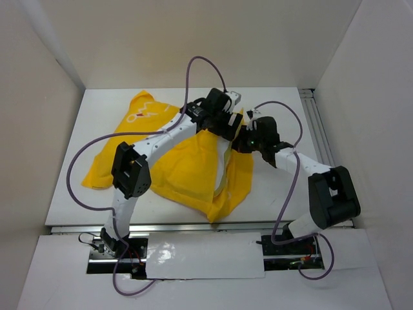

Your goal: Put the pillow into the pillowcase

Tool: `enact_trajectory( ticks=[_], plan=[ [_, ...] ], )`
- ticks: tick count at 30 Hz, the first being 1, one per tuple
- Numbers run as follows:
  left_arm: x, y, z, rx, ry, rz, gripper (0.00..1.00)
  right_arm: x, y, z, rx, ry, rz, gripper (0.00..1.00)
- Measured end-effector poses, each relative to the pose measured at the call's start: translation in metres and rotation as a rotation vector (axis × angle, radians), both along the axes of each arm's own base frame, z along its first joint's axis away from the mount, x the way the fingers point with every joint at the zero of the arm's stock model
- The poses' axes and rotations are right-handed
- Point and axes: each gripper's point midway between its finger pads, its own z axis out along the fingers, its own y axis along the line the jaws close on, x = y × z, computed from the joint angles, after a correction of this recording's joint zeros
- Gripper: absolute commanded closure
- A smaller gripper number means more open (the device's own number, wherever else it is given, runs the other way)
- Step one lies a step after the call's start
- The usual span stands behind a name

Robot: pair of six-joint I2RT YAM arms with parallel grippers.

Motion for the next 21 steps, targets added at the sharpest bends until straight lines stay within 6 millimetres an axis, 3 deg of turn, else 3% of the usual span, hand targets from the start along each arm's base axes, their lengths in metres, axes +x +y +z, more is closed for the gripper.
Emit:
enact_trajectory(
  ticks=[2,5,9,13,15,16,21],
  plan=[
    [-0.004,0.001,-0.015,0.027,0.022,-0.021,0.00,0.000,-0.006,0.002,0.027,0.004,-0.019,1.00],
    [-0.007,0.002,-0.022,0.025,0.024,-0.027,0.00,-0.001,-0.013,0.000,0.069,0.021,-0.038,1.00],
    [-0.009,0.000,-0.029,0.023,0.023,-0.053,0.17,-0.007,-0.014,-0.004,0.120,0.044,-0.025,1.00],
    [-0.008,-0.008,-0.035,0.011,0.032,-0.078,0.41,-0.006,-0.013,0.000,0.143,0.034,-0.015,1.00],
    [-0.004,-0.015,-0.043,0.007,0.041,-0.086,0.77,-0.005,-0.014,0.000,0.138,0.032,-0.019,1.00],
    [-0.002,-0.018,-0.050,0.012,0.048,-0.091,1.00,-0.005,-0.016,-0.001,0.134,0.034,-0.026,1.00],
    [0.005,-0.016,-0.080,0.042,0.064,-0.047,1.00,-0.008,-0.028,-0.015,0.077,0.077,-0.078,1.00]
  ],
)
